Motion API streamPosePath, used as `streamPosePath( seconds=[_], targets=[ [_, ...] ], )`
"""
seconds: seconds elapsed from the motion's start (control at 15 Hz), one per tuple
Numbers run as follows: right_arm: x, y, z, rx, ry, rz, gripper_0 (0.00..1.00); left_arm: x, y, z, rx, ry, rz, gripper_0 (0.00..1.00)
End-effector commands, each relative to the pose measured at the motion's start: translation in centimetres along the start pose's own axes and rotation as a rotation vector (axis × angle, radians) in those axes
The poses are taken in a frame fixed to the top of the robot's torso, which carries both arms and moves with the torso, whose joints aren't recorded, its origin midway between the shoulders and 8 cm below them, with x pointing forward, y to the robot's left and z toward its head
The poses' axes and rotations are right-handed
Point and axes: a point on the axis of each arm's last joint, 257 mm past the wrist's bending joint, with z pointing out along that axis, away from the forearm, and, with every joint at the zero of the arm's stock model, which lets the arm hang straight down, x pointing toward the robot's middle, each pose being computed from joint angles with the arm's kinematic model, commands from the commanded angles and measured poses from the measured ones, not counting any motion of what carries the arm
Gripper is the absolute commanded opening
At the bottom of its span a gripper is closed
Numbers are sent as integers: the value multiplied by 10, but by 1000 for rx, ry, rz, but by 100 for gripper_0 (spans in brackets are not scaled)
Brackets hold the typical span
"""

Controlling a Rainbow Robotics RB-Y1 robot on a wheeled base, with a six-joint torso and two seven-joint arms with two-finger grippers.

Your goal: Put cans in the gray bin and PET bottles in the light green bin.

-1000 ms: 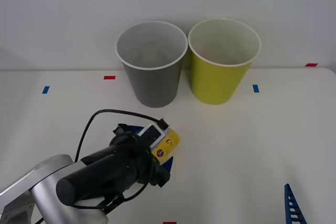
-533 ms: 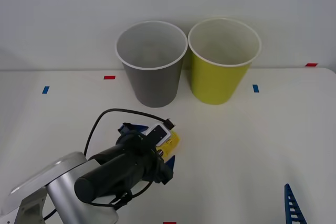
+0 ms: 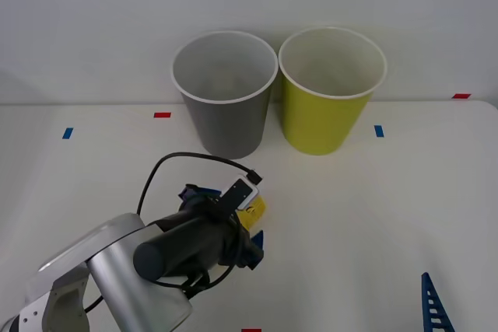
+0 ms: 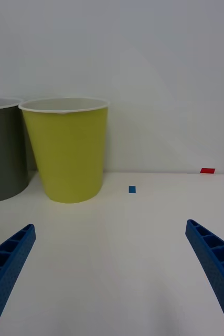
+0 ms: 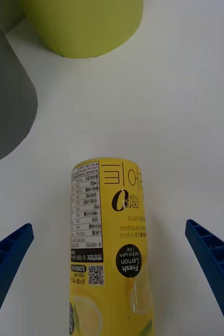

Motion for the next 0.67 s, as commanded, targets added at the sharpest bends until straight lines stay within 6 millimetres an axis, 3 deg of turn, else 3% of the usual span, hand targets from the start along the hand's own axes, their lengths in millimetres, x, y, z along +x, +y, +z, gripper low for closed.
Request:
streamPosePath(
  seconds=[0.07, 0.67],
  targets=[
    [0, 0, 0, 0, 0, 0, 100, -5, -5, 12, 11, 9, -32, 100],
    [0, 0, 0, 0, 0, 0, 100, 3, -5, 33, 9, 100, -73, 100]
  ],
)
